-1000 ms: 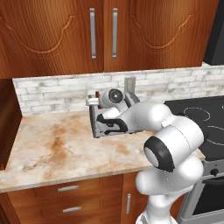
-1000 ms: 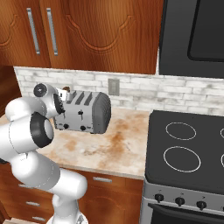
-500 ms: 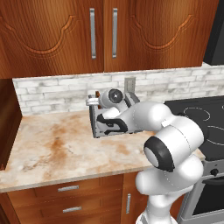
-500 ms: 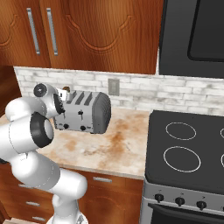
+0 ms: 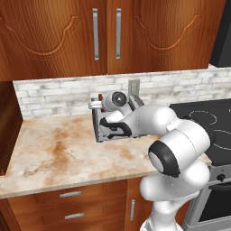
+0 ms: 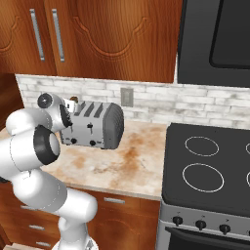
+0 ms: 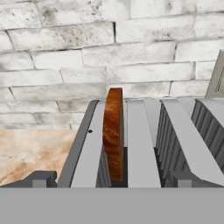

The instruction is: Start the toaster. Once the lever pops up, take the bread to the plate on the dining counter.

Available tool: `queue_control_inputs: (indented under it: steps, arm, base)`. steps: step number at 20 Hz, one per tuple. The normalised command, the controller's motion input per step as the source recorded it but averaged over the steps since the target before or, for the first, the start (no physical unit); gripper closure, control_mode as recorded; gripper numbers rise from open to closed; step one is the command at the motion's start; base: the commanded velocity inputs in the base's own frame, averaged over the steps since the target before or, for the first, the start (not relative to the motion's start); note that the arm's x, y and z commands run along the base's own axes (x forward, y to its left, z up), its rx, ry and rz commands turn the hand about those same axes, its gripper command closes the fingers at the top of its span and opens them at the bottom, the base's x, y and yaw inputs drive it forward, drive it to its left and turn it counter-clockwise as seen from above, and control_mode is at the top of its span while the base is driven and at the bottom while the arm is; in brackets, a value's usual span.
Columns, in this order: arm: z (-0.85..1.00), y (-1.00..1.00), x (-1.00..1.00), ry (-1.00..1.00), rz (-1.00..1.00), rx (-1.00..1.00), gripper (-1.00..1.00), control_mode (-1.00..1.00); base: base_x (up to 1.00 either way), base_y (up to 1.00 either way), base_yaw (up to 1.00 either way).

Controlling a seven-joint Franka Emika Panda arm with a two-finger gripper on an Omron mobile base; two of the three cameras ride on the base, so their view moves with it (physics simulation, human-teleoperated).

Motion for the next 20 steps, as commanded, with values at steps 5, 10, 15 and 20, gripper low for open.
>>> queue_control_inputs:
  steps: [5, 10, 15, 20]
  arm:
    - [0.0, 0.0, 0.0, 0.0, 0.0, 0.0, -1.0, -1.0]
    - [0.0, 0.0, 0.0, 0.0, 0.0, 0.0, -1.0, -1.0]
    - [0.0, 0.0, 0.09, 0.0, 0.0, 0.0, -1.0, -1.0]
    - [0.0, 0.0, 0.1, -0.02, 0.0, 0.0, -1.0, -1.0]
  base:
    - [0.0, 0.0, 0.0]
    - [0.0, 0.0, 0.0]
    - [0.0, 0.0, 0.0]
    - [0.0, 0.0, 0.0]
